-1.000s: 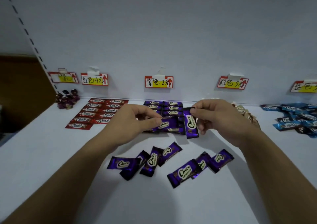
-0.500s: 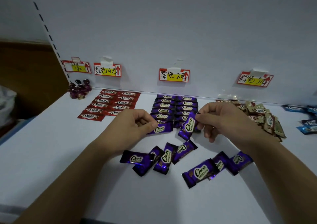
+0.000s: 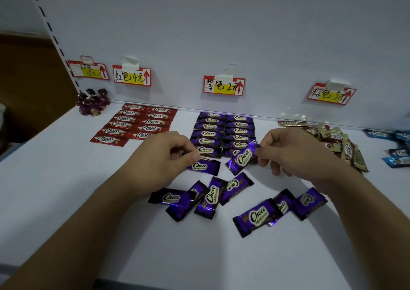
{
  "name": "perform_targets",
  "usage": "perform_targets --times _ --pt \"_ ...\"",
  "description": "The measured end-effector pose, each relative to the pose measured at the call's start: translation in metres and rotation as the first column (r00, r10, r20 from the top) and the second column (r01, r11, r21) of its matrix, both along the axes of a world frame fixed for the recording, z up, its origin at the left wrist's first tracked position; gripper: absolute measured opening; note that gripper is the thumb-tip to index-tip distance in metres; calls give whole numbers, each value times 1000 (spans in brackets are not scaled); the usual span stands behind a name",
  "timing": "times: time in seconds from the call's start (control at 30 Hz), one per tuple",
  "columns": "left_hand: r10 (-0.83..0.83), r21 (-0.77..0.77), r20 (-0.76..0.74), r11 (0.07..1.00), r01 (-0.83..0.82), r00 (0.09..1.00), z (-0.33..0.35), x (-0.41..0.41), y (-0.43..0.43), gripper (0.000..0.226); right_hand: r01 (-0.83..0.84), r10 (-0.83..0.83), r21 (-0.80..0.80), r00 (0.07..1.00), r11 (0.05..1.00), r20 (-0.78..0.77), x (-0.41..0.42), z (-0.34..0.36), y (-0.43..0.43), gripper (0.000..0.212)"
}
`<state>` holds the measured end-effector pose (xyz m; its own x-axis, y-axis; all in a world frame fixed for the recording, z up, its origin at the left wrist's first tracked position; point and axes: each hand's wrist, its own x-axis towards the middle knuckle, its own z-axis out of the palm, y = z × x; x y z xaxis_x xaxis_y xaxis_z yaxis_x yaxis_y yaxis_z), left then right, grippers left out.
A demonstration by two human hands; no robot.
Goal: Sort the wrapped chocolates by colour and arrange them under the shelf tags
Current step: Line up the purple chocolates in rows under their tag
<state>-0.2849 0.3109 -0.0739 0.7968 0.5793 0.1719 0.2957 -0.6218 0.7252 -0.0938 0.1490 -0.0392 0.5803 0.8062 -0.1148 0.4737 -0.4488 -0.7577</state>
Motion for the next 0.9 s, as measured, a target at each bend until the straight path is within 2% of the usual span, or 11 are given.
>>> perform_targets --times 0.1,0.2,0.27,0.37,0.47,0.57,0.67,0.8,0.87,0.9 --pt "2 23 42 1000 -3 999 2 -4 3 8 -3 12 -67 992 998 127 1 1 -1 18" --pt "-83 32 -88 996 87 993 7 -9 4 9 -27 65 -169 972 985 226 3 5 -5 22" --pt "-132 21 -143 990 136 981 9 -12 5 10 -61 122 -246 963 967 239 3 7 -6 26" --pt "-54 62 -103 996 60 993 9 -16 10 17 -80 162 -310 954 947 250 2 6 -7 30" --pt "0 127 -127 992 16 992 6 -15 13 17 -85 186 -356 948 931 260 2 6 -7 35" --pt "-41 171 -167 983 70 985 3 -10 11 15 -85 208 -393 936 916 283 2 5 -7 38" --pt "-88 221 -207 966 134 974 1 -7 9 18 -73 208 -377 920 923 332 2 5 -7 36" --pt "-96 264 -186 954 144 978 0 -4 8 8 -196 252 -189 907 962 339 -5 7 -4 16" --pt "-91 300 -173 943 141 981 -2 -3 8 5 -253 310 -196 877 947 366 -13 7 -1 5" --pt "-92 315 -166 938 142 982 -3 -2 8 4 -268 340 -227 852 936 398 -14 6 0 9"
